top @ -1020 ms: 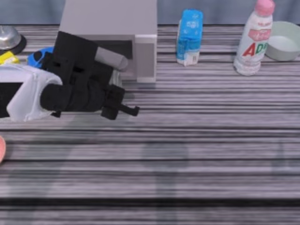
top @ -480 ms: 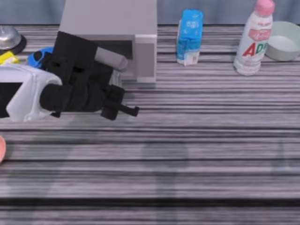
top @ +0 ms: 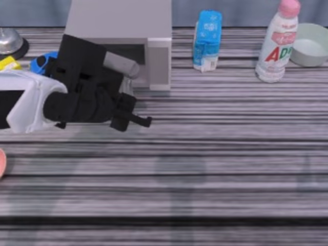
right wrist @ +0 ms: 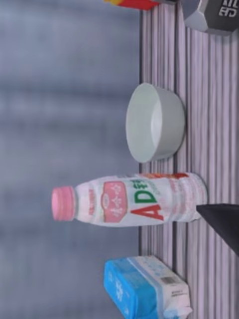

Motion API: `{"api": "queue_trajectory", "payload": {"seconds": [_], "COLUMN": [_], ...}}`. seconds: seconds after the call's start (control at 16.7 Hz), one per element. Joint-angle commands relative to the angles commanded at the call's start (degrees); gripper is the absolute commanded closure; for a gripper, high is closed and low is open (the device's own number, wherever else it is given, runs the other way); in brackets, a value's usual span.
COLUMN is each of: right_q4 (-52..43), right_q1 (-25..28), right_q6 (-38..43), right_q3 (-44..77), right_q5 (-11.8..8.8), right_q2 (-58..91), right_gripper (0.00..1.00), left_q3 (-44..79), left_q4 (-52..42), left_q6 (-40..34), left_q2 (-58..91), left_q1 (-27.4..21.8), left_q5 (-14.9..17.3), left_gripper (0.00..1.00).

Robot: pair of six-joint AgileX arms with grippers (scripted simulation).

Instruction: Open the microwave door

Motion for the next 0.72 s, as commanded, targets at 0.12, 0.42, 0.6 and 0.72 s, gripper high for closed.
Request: {"api": "queue_trajectory", "payload": {"seconds": [0.12,0.42,0.6,0.72], "right_q4": [0.0,0.0,0.0,0.0], "right_q1": [0.0,0.0,0.0,0.0], "right_q6": [0.0,0.0,0.0,0.0], "right_q3": [0.0,0.0,0.0,0.0], "right_q5": [0.0,0.0,0.0,0.0], "right_q2": [0.0,0.0,0.0,0.0], "right_gripper": [0.0,0.0,0.0,0.0], "left_q3": [0.0,0.1,-0.5,-0.8], "left_q4": [0.0,0.0,-0.1,0.0], "left_q6": [0.0,-0.3,0.9,2.0], "left_q2": [0.0,0.1,-0.4,-0.9], "left_q1": [0.0,-0.4,0.2,0.8], "left_q5": [0.0,0.5,1.2,1.9], "left_gripper": [1.0,1.0,1.0,1.0]}}
